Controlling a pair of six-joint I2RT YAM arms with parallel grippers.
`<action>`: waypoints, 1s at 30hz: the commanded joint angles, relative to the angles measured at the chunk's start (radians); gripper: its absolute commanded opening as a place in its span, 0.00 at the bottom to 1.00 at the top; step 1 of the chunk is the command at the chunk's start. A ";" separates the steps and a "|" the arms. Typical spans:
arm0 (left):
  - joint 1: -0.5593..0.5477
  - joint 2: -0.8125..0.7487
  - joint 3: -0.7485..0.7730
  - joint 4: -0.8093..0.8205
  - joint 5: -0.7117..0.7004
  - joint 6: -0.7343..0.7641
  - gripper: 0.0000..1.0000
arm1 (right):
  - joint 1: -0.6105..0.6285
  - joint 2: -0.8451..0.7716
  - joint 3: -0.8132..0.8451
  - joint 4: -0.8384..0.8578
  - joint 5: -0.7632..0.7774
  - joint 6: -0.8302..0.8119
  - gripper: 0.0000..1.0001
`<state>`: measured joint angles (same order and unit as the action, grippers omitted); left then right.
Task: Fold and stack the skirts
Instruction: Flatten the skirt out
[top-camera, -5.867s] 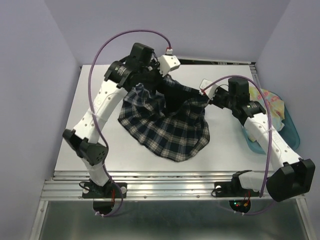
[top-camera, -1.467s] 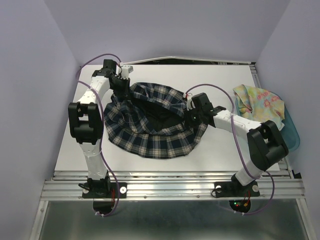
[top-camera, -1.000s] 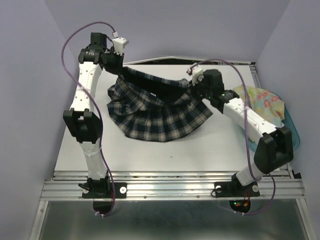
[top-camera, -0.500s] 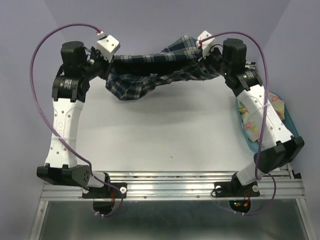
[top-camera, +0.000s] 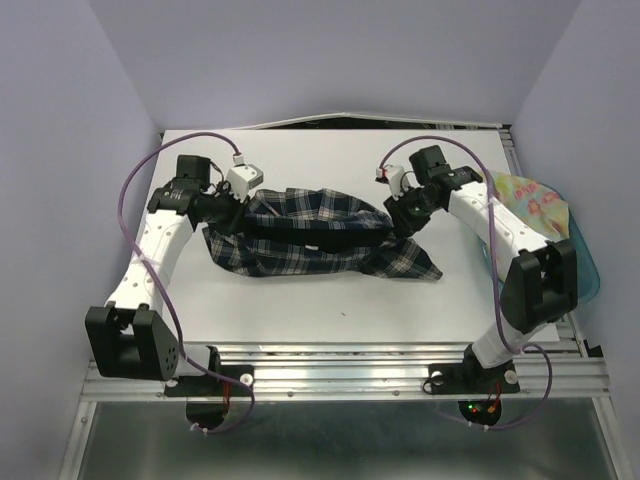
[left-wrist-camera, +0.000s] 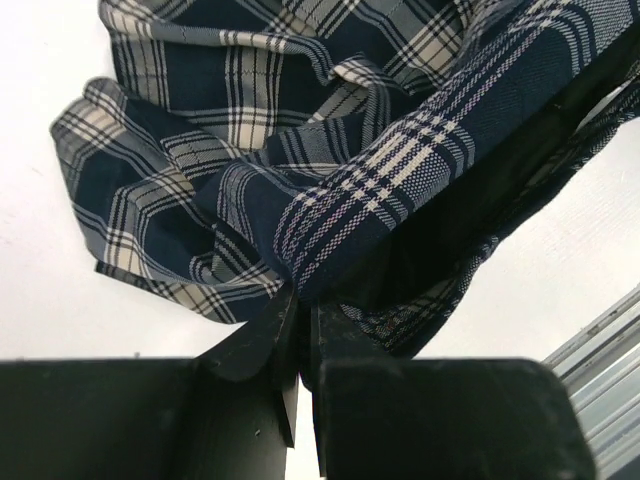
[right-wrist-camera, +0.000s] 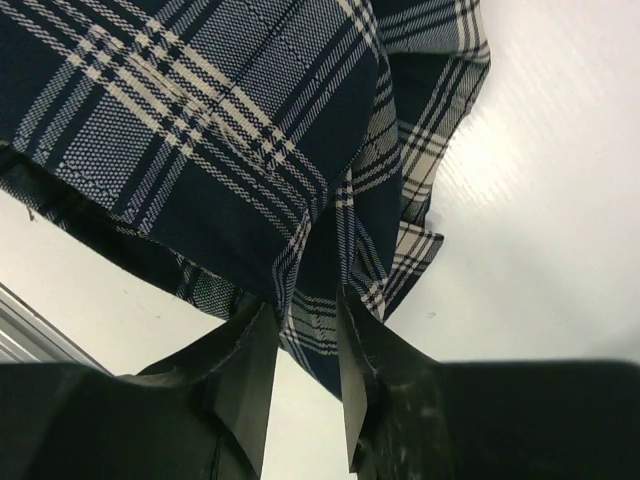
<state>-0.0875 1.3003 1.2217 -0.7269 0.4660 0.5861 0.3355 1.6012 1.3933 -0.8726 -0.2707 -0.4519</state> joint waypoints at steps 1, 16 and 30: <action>0.015 0.053 0.021 0.021 -0.026 -0.011 0.00 | -0.027 0.020 0.044 -0.042 0.068 0.084 0.34; 0.017 0.122 0.064 0.043 -0.046 -0.058 0.00 | -0.027 0.066 0.035 -0.095 0.031 0.108 0.01; 0.037 0.457 0.807 0.239 -0.295 -0.264 0.00 | -0.055 0.308 0.726 0.322 0.521 -0.091 0.01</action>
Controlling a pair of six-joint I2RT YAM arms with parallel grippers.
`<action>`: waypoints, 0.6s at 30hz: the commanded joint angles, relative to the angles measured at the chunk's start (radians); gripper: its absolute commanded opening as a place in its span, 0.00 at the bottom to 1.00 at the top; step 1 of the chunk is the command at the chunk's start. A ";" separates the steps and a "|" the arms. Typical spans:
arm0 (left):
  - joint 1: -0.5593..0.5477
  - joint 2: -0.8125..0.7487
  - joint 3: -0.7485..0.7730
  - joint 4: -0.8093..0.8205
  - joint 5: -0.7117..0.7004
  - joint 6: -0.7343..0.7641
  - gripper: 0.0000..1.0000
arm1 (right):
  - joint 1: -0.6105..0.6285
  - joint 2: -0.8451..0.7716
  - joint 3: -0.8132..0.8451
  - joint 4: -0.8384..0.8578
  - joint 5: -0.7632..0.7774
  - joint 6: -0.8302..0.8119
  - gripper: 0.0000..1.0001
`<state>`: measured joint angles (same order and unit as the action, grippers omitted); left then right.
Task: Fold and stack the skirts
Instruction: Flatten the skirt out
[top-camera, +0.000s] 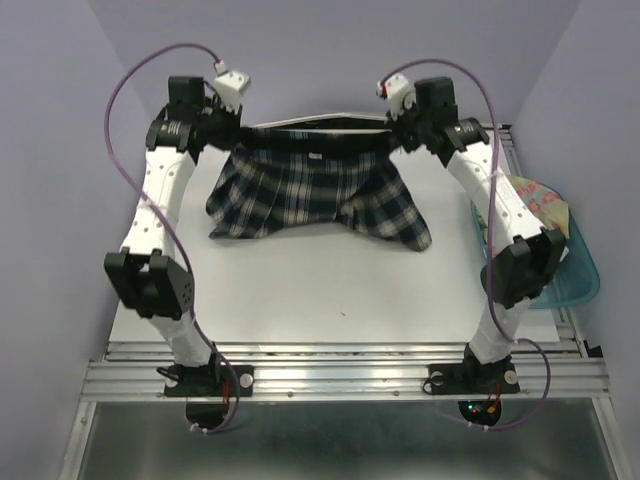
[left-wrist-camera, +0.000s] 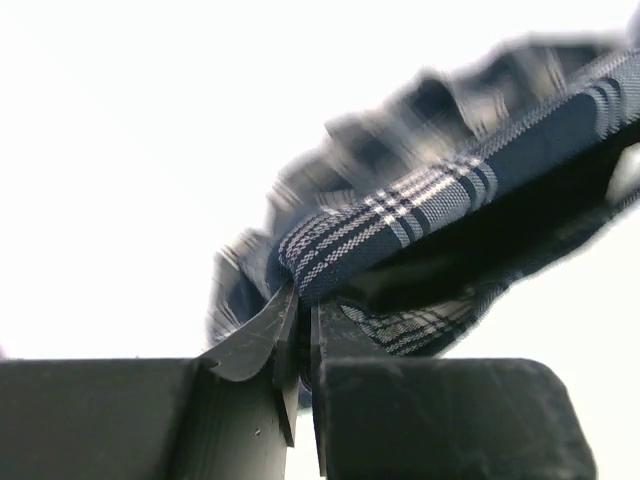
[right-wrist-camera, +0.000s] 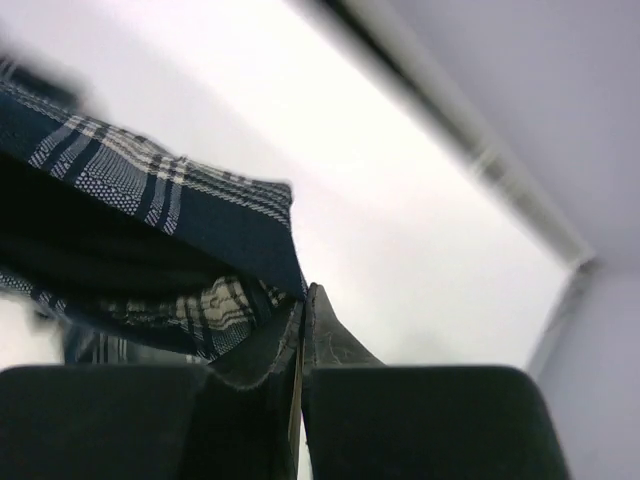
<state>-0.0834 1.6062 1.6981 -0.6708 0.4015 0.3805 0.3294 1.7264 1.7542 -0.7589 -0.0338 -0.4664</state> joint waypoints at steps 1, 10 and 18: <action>0.034 0.209 0.435 0.192 -0.259 -0.072 0.00 | -0.049 0.243 0.484 0.211 0.304 -0.083 0.01; 0.043 0.147 0.518 0.804 -0.408 -0.060 0.00 | -0.061 0.157 0.551 0.709 0.385 -0.178 0.01; 0.043 -0.145 -0.255 0.737 -0.092 0.099 0.00 | -0.050 -0.164 -0.118 0.502 0.120 -0.234 0.01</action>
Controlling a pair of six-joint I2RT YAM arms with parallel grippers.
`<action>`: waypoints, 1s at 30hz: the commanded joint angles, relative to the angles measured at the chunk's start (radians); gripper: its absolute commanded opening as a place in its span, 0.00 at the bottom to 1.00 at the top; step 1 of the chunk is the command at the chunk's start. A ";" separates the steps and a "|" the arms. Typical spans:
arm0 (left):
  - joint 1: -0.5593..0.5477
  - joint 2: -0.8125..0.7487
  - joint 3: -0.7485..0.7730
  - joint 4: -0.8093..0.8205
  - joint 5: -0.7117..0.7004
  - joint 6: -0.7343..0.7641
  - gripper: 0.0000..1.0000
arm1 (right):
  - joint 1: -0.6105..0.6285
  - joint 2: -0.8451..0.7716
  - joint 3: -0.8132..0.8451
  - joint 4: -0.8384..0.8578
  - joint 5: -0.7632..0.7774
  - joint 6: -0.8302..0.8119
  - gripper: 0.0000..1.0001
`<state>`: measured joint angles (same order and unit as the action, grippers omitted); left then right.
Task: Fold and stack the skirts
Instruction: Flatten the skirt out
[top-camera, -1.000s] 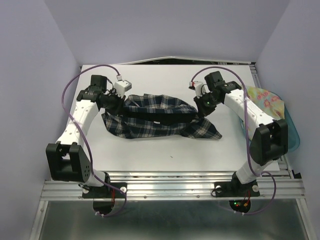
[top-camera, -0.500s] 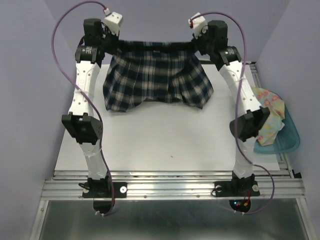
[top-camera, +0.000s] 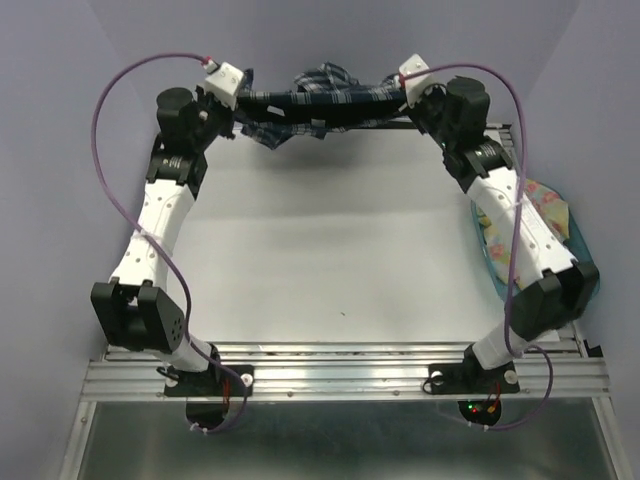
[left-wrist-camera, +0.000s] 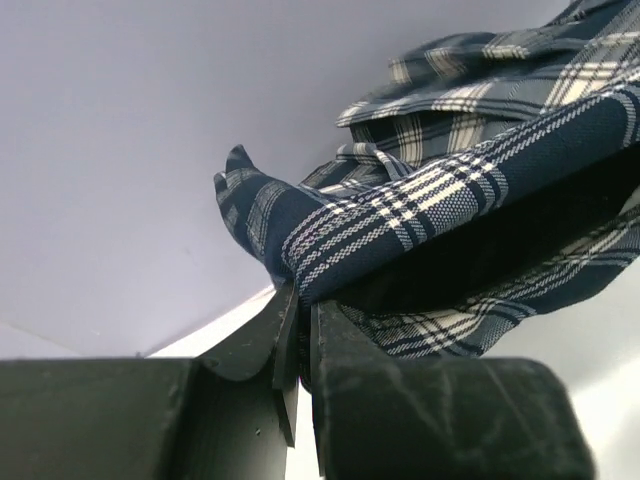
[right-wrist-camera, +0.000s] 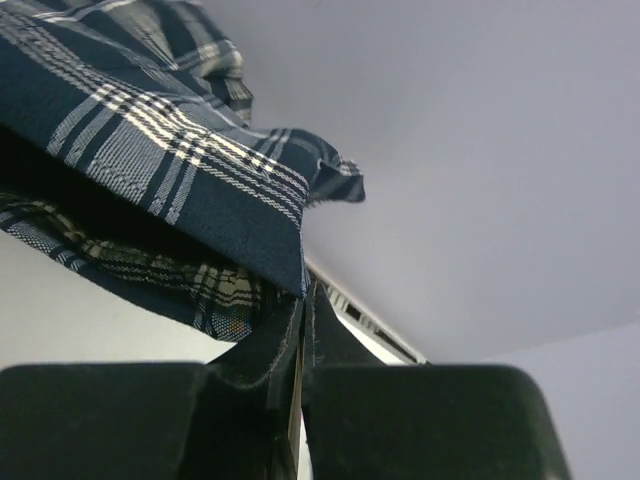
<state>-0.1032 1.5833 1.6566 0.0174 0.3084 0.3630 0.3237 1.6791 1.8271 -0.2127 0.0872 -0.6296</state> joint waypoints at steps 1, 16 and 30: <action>0.063 -0.146 -0.278 -0.009 0.017 0.176 0.02 | -0.035 -0.142 -0.265 -0.107 -0.018 -0.088 0.01; 0.057 -0.785 -0.851 -0.669 0.347 0.620 0.63 | 0.172 -0.509 -0.661 -0.737 -0.454 -0.108 0.78; 0.053 -0.402 -0.680 -0.464 0.163 0.064 0.65 | 0.172 -0.086 -0.519 -0.507 -0.288 0.152 0.66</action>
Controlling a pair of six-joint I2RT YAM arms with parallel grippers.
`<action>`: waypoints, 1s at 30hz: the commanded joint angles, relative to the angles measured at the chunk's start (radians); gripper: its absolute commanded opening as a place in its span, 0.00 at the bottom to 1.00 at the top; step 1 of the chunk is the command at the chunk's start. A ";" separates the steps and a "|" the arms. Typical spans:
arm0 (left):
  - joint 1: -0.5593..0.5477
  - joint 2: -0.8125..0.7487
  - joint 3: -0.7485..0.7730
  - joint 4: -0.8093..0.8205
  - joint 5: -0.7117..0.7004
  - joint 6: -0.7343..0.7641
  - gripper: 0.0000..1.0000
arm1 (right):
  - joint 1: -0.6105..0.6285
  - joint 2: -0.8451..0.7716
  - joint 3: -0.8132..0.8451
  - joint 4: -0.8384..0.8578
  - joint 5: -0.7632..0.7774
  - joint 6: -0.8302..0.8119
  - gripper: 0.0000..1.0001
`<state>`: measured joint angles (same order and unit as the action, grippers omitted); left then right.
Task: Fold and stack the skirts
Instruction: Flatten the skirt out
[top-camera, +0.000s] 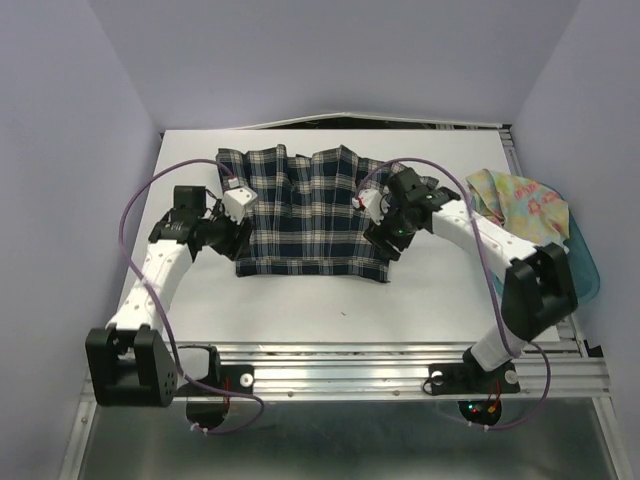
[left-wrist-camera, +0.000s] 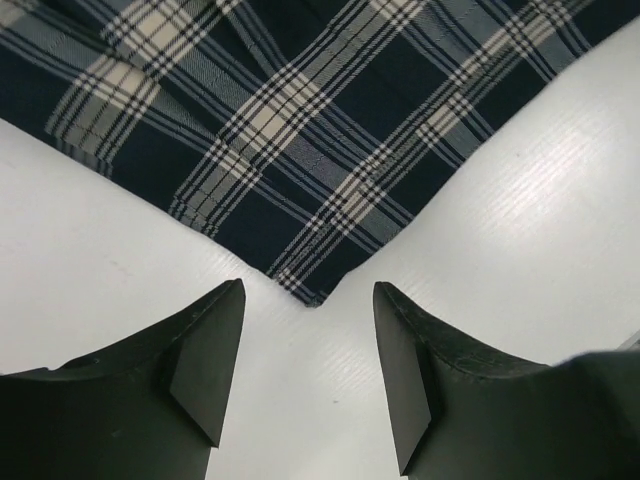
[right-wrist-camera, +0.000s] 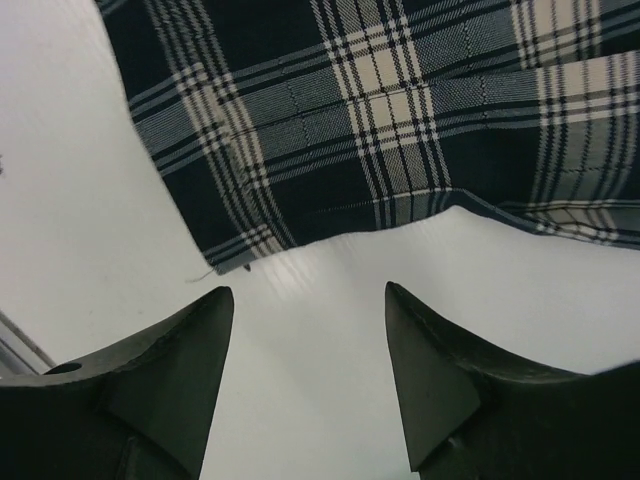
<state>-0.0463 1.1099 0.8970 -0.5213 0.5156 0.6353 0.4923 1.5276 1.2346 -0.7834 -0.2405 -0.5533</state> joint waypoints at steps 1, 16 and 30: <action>-0.006 0.120 0.095 0.098 -0.051 -0.227 0.64 | 0.003 0.112 0.084 0.096 0.046 0.087 0.65; -0.032 0.576 0.157 0.129 -0.241 -0.371 0.48 | 0.066 0.289 -0.089 0.095 -0.080 0.118 0.59; -0.032 0.880 0.703 0.035 -0.195 -0.267 0.55 | 0.240 0.191 0.248 0.026 -0.418 0.256 0.61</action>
<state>-0.0769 2.0617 1.5360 -0.4335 0.2363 0.2897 0.8593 1.7985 1.3071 -0.7769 -0.6502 -0.3294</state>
